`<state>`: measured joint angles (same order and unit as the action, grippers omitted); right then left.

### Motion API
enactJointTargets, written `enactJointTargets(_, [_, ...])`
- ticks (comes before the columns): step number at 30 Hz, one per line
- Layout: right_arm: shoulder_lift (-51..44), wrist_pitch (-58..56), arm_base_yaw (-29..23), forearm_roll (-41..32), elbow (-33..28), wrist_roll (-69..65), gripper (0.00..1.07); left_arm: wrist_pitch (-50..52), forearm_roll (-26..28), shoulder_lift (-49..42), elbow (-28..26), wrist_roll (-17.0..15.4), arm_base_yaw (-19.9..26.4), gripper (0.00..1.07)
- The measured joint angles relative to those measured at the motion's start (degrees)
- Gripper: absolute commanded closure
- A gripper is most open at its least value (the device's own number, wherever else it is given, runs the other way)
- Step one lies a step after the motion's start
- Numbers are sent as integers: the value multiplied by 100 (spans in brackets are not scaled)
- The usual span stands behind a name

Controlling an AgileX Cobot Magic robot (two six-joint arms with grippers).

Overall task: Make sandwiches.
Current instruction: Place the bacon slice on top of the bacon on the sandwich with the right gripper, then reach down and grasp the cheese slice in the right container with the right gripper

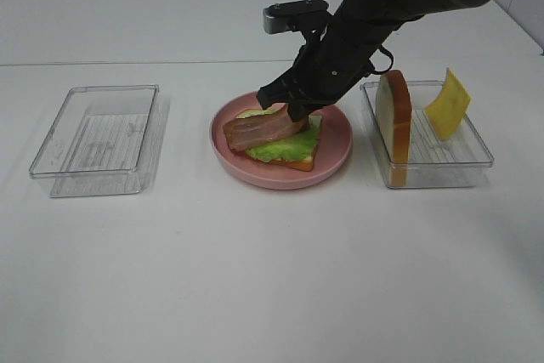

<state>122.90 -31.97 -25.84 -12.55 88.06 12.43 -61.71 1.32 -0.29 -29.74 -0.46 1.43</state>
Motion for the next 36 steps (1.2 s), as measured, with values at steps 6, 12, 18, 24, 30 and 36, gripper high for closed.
enactJointTargets(6, [0,0,0,97,0,-6,94,0,0,0,0,0,0,11])
enactJointTargets(12, [0,0,0,264,0,-120,37,0,0,0,0,0,0,11])
enactJointTargets(18, [-29,-6,0,476,0,-149,10,0,0,0,0,0,0,11])
enactJointTargets(24, [-539,-29,0,705,0,-160,10,0,0,0,0,0,0,11])
enactJointTargets(30, [-1180,-80,0,768,40,-109,10,0,0,0,0,0,0,11])
enactJointTargets(36, [-1461,-653,0,917,481,-103,10,0,0,0,0,0,0,11])
